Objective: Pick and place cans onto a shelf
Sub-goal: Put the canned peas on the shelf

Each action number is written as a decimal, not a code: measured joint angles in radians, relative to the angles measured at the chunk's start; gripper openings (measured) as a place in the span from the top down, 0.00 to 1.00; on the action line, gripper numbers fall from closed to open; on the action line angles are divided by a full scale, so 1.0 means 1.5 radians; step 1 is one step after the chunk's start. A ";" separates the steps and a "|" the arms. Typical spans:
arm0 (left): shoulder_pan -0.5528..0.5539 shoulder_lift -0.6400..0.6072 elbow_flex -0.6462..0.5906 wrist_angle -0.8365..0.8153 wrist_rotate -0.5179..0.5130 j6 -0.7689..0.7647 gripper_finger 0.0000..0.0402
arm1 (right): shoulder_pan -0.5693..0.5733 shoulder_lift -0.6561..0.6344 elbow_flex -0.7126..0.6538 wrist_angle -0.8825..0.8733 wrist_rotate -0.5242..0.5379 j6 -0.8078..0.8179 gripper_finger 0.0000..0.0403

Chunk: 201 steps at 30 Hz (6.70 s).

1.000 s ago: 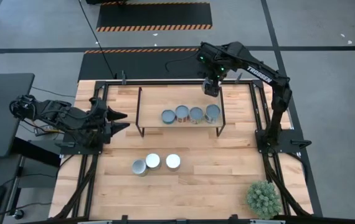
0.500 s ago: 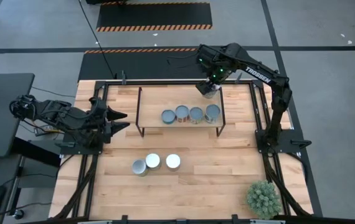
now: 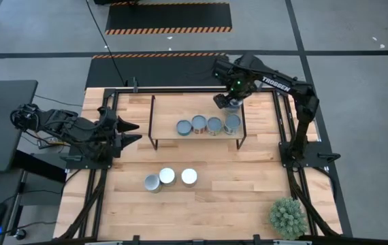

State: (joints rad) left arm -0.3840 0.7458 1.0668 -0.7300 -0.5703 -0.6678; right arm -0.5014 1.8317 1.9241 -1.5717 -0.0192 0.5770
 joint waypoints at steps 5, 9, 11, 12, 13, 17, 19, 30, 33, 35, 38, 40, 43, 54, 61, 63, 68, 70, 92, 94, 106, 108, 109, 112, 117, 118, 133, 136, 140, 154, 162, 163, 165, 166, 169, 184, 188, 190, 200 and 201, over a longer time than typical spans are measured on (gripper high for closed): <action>0.000 0.000 0.000 0.000 0.003 0.007 0.42 | 0.000 0.000 -0.011 0.000 0.015 0.005 0.21; 0.000 0.000 0.000 0.000 0.012 0.008 0.42 | -0.001 0.000 -0.011 0.000 0.012 0.016 0.21; 0.000 0.000 0.000 0.000 0.013 0.008 0.42 | -0.003 0.000 -0.011 0.000 0.010 0.024 0.21; 0.000 0.000 0.000 0.000 0.013 0.008 0.42 | -0.004 0.000 -0.011 0.001 0.005 0.030 0.21; 0.000 0.000 0.000 0.000 0.013 0.007 0.42 | -0.006 0.000 -0.011 0.001 0.000 0.036 0.21; 0.000 0.000 0.000 0.000 0.023 0.006 0.42 | -0.008 0.000 -0.011 0.001 -0.004 0.048 0.21; 0.000 0.000 0.000 0.000 0.029 0.006 0.42 | -0.007 0.000 -0.011 0.001 -0.001 0.048 0.21; 0.000 0.000 0.000 0.000 0.030 0.009 0.42 | -0.007 -0.001 -0.005 0.000 0.003 0.048 0.21; 0.000 0.000 0.000 0.000 0.029 0.007 0.42 | -0.007 -0.001 0.012 0.000 0.004 0.034 0.21; 0.000 0.007 0.000 0.002 0.028 -0.003 0.42 | -0.008 -0.001 0.029 0.000 0.005 0.025 0.21; 0.010 0.030 0.000 0.022 0.031 0.019 0.42 | -0.013 -0.001 0.071 0.000 0.005 0.001 0.21; 0.022 0.051 0.000 0.041 0.035 0.046 0.42 | -0.017 -0.001 0.102 0.000 -0.003 -0.018 0.21; 0.041 0.075 0.000 0.082 0.033 0.101 0.42 | -0.022 -0.001 0.158 0.002 -0.030 -0.052 0.21; 0.130 0.143 0.000 0.289 0.017 0.298 0.25 | 0.005 -0.049 0.258 0.193 -0.227 -0.035 0.21; 0.143 0.182 0.000 0.394 0.016 0.492 0.10 | 0.075 -0.073 0.258 0.295 -0.244 -0.003 0.21; 0.151 0.194 0.000 0.425 0.018 0.526 0.09 | 0.100 -0.074 0.258 0.318 -0.244 -0.002 0.21; 0.167 0.225 0.000 0.521 0.014 0.581 0.02 | 0.153 -0.074 0.257 0.380 -0.225 0.016 0.21; 0.169 0.233 0.000 0.549 0.014 0.604 0.01 | 0.170 -0.074 0.257 0.410 -0.215 0.030 0.21; 0.160 0.249 0.000 0.809 0.202 0.721 0.01 | 0.323 -0.068 0.185 0.729 -0.176 0.130 0.21; 0.160 0.250 0.000 0.825 0.224 0.718 0.01 | 0.329 -0.069 0.149 0.796 -0.177 0.150 0.21; 0.136 0.250 0.000 0.864 0.261 0.717 0.01 | 0.330 -0.069 -0.037 1.085 -0.196 0.266 0.21; 0.136 0.250 -0.001 0.872 0.261 0.715 0.01 | 0.330 -0.070 -0.048 1.100 -0.198 0.271 0.21; 0.136 0.249 0.000 0.872 0.259 0.715 0.02 | 0.330 -0.071 -0.051 1.101 -0.199 0.273 0.21; 0.136 0.246 0.000 0.871 0.253 0.708 0.06 | 0.330 -0.071 -0.051 1.102 -0.201 0.266 0.21; 0.137 0.243 0.000 0.869 0.245 0.697 0.15 | 0.320 -0.075 -0.051 1.102 -0.207 0.261 0.21; 0.137 0.243 0.000 0.868 0.243 0.697 0.17 | 0.318 -0.075 -0.051 1.102 -0.209 0.262 0.21; 0.137 0.243 0.000 0.861 0.233 0.697 0.23 | 0.313 -0.075 -0.051 1.102 -0.227 0.284 0.08; 0.137 0.243 0.000 0.862 0.229 0.698 0.23 | 0.309 -0.075 -0.051 1.101 -0.231 0.292 0.06; 0.137 0.234 0.000 0.865 0.218 0.699 0.23 | 0.304 -0.079 -0.051 1.076 -0.238 0.290 0.04; 0.137 0.190 0.000 0.720 0.200 0.613 0.23 | 0.266 -0.182 -0.051 0.774 -0.209 0.192 0.05; 0.130 0.202 -0.001 0.488 0.267 0.425 0.23 | 0.276 -0.280 -0.051 0.551 -0.069 0.171 0.05; 0.125 0.202 -0.001 0.471 0.278 0.410 0.23 | 0.281 -0.291 -0.051 0.530 -0.052 0.171 0.05; 0.114 0.209 0.001 0.440 0.292 0.389 0.23 | 0.293 -0.308 -0.051 0.500 -0.022 0.172 0.05; 0.107 0.212 0.001 0.422 0.302 0.378 0.23 | 0.299 -0.314 -0.051 0.486 -0.009 0.173 0.05; 0.080 0.230 0.000 0.386 0.324 0.345 0.23 | 0.318 -0.319 -0.051 0.457 0.019 0.180 0.05; -0.108 0.397 0.000 0.350 0.268 0.222 0.23 | 0.463 -0.221 -0.051 0.444 0.124 0.239 0.06; -0.140 0.466 0.000 0.417 0.228 0.220 0.23 | 0.516 -0.202 -0.051 0.445 0.141 0.282 0.08; -0.145 0.500 0.000 0.468 0.211 0.207 0.23 | 0.541 -0.196 -0.051 0.439 0.146 0.304 0.08; -0.125 0.669 0.018 0.680 0.146 0.176 0.23 | 0.648 -0.189 -0.051 0.216 0.199 0.382 0.09; -0.122 0.682 0.030 0.678 0.147 0.180 0.23 | 0.656 -0.186 -0.051 0.202 0.199 0.374 0.09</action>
State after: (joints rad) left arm -0.5667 1.7694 1.1122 0.2866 -0.3499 -0.3977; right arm 0.4826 1.5525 1.8477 -1.2687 0.2790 1.1377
